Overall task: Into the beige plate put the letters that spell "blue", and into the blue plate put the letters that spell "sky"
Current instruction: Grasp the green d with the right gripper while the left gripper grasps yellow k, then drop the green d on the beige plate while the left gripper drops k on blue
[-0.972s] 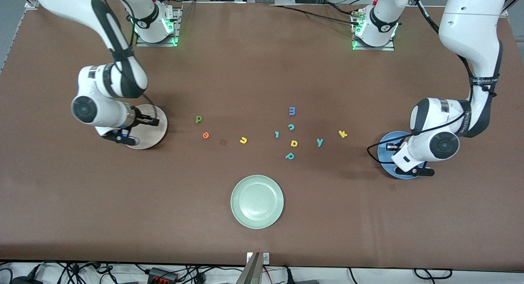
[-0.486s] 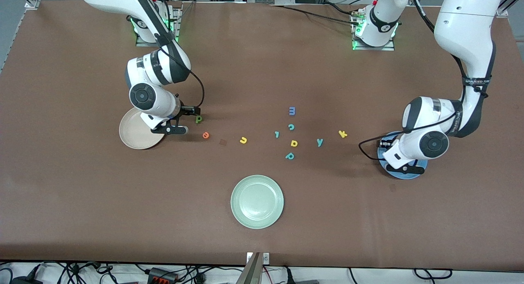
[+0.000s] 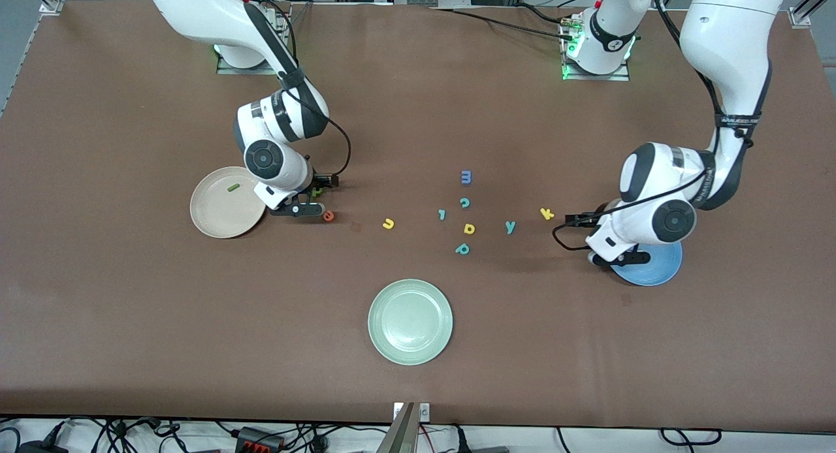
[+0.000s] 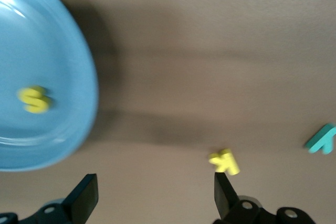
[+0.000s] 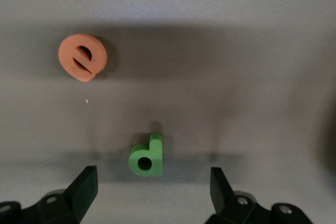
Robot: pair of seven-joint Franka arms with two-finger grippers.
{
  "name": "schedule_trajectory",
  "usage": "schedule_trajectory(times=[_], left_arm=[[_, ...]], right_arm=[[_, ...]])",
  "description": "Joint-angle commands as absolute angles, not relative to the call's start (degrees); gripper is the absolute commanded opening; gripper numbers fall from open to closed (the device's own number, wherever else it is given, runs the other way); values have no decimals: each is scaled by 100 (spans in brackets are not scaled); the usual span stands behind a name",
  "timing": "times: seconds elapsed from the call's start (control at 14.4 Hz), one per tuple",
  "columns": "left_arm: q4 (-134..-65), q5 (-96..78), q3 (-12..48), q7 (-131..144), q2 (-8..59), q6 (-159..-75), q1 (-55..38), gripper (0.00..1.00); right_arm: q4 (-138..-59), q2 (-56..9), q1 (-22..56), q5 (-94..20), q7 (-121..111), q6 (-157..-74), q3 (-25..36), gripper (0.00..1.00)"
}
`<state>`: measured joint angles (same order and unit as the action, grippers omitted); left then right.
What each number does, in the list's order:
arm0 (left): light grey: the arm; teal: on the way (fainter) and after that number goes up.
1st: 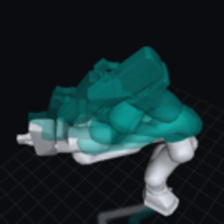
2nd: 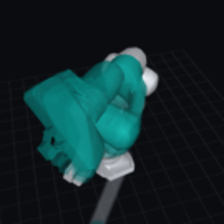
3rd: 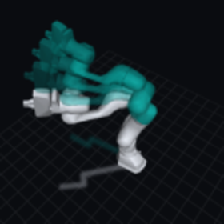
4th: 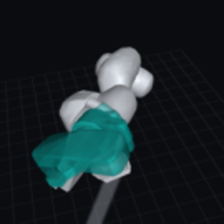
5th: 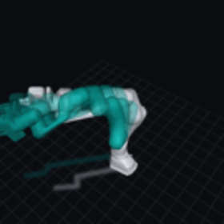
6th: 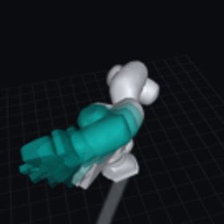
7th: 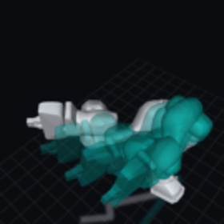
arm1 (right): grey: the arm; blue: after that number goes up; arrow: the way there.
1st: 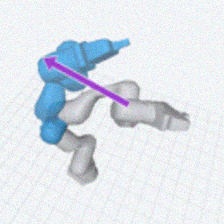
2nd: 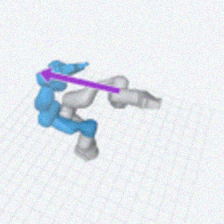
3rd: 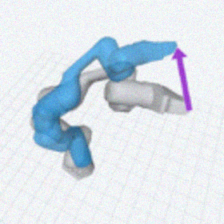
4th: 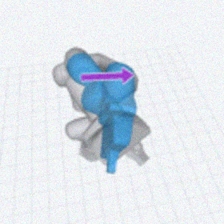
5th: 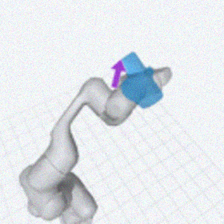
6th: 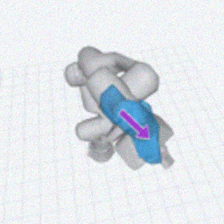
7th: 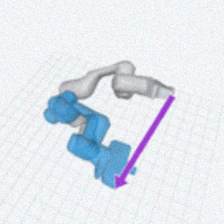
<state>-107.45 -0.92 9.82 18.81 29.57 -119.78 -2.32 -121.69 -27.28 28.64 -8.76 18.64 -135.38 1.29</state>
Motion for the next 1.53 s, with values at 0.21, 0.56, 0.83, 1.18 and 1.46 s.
schedule_trajectory(times=[0.21,0.56,0.83,1.18,1.46], left_arm=[[-11847,-141,1143,3041,2812,-13446,-694,92],[-11821,430,1143,3242,2997,-13509,-712,57],[-11786,439,1143,3410,2988,-13500,-729,15],[-11620,448,1108,3349,2822,-13229,-677,4],[-10935,1430,1098,3235,2698,-11973,-520,4]], right_arm=[[-12147,-2725,2883,-975,1837,-13562,167,47],[-12138,-2777,2874,-967,1819,-13570,167,19],[-12041,-2559,2813,-976,1776,-13465,228,10],[-12050,-1899,1997,-932,1609,-12956,325,10],[-12155,-1916,1355,-862,1424,-12569,351,10]])
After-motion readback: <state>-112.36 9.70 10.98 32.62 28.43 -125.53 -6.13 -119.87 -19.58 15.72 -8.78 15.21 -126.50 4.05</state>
